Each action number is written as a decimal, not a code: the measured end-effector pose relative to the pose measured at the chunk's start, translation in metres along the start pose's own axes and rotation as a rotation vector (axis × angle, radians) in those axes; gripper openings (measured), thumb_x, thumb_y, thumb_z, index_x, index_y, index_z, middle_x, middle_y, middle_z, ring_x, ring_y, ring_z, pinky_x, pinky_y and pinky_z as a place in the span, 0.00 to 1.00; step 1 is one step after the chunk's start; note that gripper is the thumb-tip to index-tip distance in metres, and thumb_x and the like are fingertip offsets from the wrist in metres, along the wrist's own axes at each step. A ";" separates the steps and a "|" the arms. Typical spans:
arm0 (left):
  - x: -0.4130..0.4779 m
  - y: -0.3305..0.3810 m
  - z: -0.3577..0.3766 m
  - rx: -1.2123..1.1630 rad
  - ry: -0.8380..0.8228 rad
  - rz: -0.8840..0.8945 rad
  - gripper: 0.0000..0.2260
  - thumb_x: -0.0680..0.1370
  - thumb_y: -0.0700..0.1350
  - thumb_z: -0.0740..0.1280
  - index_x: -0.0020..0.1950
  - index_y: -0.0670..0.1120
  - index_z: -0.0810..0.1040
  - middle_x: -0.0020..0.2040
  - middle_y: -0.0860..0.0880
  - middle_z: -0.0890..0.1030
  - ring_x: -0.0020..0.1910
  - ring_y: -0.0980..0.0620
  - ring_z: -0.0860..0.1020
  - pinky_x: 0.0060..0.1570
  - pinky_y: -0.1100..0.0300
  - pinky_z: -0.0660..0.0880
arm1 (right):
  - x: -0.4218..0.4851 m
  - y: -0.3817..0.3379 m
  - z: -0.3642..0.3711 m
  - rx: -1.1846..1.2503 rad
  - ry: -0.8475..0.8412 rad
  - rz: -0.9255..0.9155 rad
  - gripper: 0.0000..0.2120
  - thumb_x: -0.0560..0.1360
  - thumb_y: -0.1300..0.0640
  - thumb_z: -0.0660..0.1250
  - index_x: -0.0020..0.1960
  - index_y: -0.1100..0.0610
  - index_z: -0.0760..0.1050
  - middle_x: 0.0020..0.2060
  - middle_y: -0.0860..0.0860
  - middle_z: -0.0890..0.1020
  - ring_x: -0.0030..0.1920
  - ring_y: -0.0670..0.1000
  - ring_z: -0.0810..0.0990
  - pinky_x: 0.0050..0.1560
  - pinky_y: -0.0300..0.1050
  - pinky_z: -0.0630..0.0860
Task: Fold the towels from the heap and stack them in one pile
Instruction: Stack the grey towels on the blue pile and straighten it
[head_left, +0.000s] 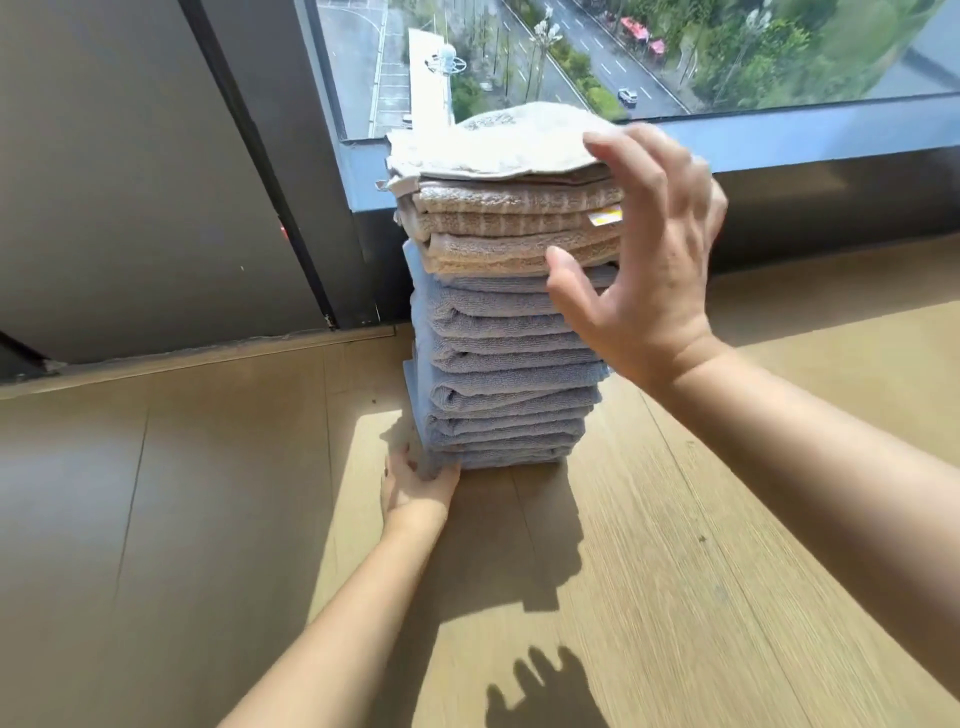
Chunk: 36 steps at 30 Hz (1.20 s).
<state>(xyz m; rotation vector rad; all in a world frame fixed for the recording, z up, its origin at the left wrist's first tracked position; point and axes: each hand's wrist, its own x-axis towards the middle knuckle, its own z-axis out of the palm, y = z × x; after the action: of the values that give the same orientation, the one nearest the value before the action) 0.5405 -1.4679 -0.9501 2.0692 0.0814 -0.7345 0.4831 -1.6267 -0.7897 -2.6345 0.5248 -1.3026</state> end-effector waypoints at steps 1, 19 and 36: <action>-0.004 -0.001 -0.004 -0.007 0.041 0.026 0.16 0.73 0.44 0.69 0.58 0.43 0.71 0.54 0.43 0.76 0.56 0.42 0.75 0.53 0.58 0.70 | -0.019 0.006 -0.001 0.054 0.037 0.127 0.27 0.66 0.50 0.61 0.64 0.54 0.63 0.58 0.60 0.74 0.58 0.51 0.66 0.61 0.50 0.64; 0.005 0.041 0.006 0.673 -0.591 0.320 0.31 0.78 0.52 0.61 0.76 0.51 0.49 0.77 0.51 0.49 0.76 0.52 0.51 0.71 0.63 0.52 | -0.088 0.033 0.069 0.317 -0.578 0.783 0.37 0.74 0.65 0.61 0.75 0.49 0.46 0.71 0.58 0.56 0.69 0.57 0.62 0.63 0.44 0.66; 0.001 -0.058 -0.056 1.212 -0.580 0.341 0.31 0.76 0.51 0.61 0.76 0.54 0.50 0.77 0.48 0.41 0.76 0.43 0.40 0.72 0.47 0.58 | -0.160 0.004 0.043 0.097 -0.979 0.883 0.38 0.75 0.63 0.61 0.75 0.43 0.43 0.75 0.58 0.47 0.72 0.60 0.60 0.60 0.41 0.64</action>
<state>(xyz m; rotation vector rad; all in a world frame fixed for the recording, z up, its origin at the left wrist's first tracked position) 0.5490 -1.3902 -0.9709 2.7008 -1.2914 -1.3101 0.4263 -1.5707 -0.9348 -2.1063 1.1453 0.2080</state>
